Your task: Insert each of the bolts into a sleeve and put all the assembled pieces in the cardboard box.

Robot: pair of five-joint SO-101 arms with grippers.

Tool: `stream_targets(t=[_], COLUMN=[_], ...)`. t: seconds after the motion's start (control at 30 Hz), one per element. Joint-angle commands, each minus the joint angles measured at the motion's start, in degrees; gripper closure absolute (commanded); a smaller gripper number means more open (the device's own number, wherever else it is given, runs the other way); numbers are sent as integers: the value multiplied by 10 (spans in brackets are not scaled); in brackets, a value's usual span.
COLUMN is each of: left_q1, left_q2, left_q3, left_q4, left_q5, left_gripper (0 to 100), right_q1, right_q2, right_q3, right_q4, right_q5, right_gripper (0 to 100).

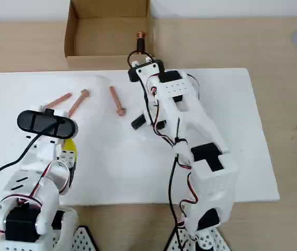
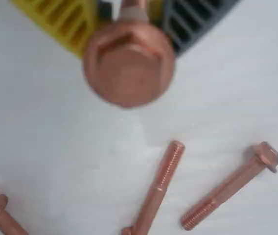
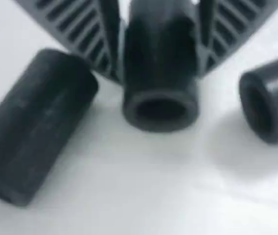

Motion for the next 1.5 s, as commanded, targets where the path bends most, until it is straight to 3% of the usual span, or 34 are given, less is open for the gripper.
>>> stream_targets(t=[0.0, 0.13, 0.43, 0.6, 0.73, 0.87, 1.0, 1.23, 1.47], left_q1=[4, 4, 1, 2, 2, 2, 2, 2, -18], left_q2=[-2, -5, -6, -6, -6, -6, -6, -6, -6], left_q3=[-7, -8, -4, -7, -2, 25, 46, 47, 81], left_q4=[-15, -17, -102, -116, -148, -214, -259, -280, -315], left_q5=[0, 6, 80, 80, 80, 80, 80, 79, 82], left_gripper=[988, 988, 992, 993, 994, 994, 994, 994, 994], right_q1=[7, 21, 17, -7, -45, -79, -84, -86, -141], right_q2=[-22, -25, -125, -209, -304, -445, -614, -845, -989], right_q3=[-41, -120, -278, -269, -186, -60, 115, 456, 653], right_q4=[-6, 55, 207, 275, 273, 223, 111, -115, -253], right_q5=[2, 2, 1, 1, 1, 2, 6, 2, 1], right_gripper=[988, 988, 988, 988, 988, 988, 988, 988, 988])
